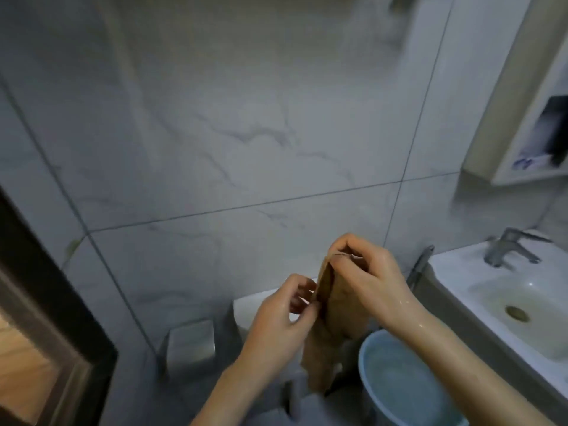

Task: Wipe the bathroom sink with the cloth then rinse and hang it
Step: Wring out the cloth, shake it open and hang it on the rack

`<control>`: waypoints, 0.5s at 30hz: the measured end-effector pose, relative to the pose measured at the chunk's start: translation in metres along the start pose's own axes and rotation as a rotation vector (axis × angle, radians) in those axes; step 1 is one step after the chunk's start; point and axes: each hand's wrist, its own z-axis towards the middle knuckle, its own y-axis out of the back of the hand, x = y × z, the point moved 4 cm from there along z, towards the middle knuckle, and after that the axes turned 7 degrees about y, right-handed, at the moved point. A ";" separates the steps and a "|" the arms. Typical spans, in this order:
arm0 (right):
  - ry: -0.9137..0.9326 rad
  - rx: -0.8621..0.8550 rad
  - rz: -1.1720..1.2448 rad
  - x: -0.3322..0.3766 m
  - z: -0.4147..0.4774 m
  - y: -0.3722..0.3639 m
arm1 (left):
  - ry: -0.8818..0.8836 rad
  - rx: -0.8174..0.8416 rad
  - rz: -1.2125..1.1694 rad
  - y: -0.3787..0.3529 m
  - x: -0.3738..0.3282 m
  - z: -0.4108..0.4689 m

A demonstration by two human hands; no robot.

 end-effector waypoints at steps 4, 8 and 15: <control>0.088 -0.009 -0.062 0.028 0.026 0.040 | -0.102 -0.121 0.015 0.019 -0.037 0.024; 0.168 -0.044 -0.090 0.062 0.050 0.080 | -0.229 -0.241 0.013 0.037 -0.095 0.044; 0.299 -0.134 -0.207 0.128 0.107 0.141 | -0.548 -0.248 0.314 0.096 -0.201 0.073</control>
